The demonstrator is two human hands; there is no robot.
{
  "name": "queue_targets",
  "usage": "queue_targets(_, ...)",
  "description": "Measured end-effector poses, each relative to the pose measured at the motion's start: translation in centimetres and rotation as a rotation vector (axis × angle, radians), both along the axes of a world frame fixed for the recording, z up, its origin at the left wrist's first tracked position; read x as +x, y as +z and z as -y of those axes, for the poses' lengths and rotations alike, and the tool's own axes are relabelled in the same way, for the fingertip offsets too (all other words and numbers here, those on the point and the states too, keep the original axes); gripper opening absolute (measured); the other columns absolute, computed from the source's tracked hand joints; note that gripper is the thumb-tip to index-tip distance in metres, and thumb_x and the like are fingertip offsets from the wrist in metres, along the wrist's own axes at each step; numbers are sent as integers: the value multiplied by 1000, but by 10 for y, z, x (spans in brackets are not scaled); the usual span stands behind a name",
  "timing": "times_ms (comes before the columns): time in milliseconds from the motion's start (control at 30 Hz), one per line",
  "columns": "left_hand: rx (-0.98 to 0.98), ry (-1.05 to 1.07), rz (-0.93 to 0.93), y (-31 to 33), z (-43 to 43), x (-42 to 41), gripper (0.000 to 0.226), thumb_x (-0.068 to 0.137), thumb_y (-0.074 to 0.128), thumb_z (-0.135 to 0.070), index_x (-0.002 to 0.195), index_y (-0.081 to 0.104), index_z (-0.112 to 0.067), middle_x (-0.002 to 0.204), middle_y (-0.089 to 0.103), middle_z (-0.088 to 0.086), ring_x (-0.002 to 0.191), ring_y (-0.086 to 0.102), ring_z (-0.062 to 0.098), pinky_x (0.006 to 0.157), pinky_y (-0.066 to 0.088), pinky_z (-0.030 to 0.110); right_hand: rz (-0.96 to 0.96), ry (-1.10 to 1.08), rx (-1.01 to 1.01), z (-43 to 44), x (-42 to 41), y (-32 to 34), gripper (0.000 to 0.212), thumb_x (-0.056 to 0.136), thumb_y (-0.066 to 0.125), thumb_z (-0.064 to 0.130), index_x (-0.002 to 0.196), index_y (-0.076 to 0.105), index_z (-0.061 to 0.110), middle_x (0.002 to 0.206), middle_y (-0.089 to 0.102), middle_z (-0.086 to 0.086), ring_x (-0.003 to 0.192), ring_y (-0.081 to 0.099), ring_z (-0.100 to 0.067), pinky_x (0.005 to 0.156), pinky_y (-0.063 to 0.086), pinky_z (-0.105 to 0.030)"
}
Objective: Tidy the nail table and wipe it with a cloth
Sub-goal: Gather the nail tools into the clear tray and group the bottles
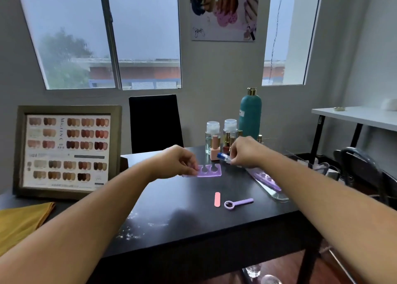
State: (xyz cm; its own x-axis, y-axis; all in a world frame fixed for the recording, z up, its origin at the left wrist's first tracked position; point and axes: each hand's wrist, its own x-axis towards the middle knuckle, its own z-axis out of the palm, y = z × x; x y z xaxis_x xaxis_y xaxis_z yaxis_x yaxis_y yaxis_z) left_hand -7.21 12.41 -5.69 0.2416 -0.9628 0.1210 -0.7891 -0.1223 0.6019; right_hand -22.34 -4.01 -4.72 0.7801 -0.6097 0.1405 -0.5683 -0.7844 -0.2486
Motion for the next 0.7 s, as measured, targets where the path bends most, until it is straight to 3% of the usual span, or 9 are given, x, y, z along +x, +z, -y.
queue_targets(133, -146, -21, 76, 23, 48, -25, 5, 78, 72, -12, 77, 69, -16, 72, 63, -1, 67, 52, 11, 69, 45, 22, 118, -101, 19, 29, -35, 34, 7, 78, 72, 11, 80, 73, 5, 85, 71, -11, 72, 62, -18, 56, 47, -21)
queue_targets(267, -167, -105, 164, 31, 101, -60, 9, 78, 72, -12, 79, 70, -21, 71, 62, -11, 61, 51, 1, 58, 41, 3, 114, -184, 71, 53, -68, 38, 9, 76, 76, 12, 73, 67, 9, 77, 66, -6, 61, 59, -9, 49, 42, -18)
queue_targets(367, -155, -154, 237, 27, 135, -80, 10, 77, 70, -9, 82, 71, -17, 65, 57, -19, 58, 51, -4, 55, 38, -1, 50, -242, 87, 68, -84, 27, 11, 74, 78, 13, 77, 71, 5, 78, 69, -9, 64, 61, -13, 55, 50, -24)
queue_targets(467, -103, -202, 298, 20, 160, -92, 10, 77, 70, -9, 85, 71, -16, 70, 58, -18, 62, 52, -4, 57, 39, 4, -13, -273, 112, 81, -95, 17, 17, 72, 80, 15, 81, 74, 2, 79, 72, -11, 63, 64, -17, 65, 57, -32)
queue_targets(567, -25, -224, 344, 9, 174, -93, 9, 78, 70, -11, 85, 70, -16, 71, 57, -17, 65, 52, -1, 60, 36, 9, -46, -283, 145, 88, -101, 7, 22, 71, 81, 16, 82, 73, 0, 74, 71, -11, 57, 63, -17, 66, 57, -32)
queue_targets(700, 63, -229, 384, 0, 186, -92, 9, 78, 70, -11, 85, 70, -18, 73, 58, -14, 68, 53, 1, 70, 40, 16, -67, -271, 168, 92, -99, -3, 28, 70, 82, 20, 86, 73, -2, 82, 73, -14, 62, 61, -18, 63, 52, -27)
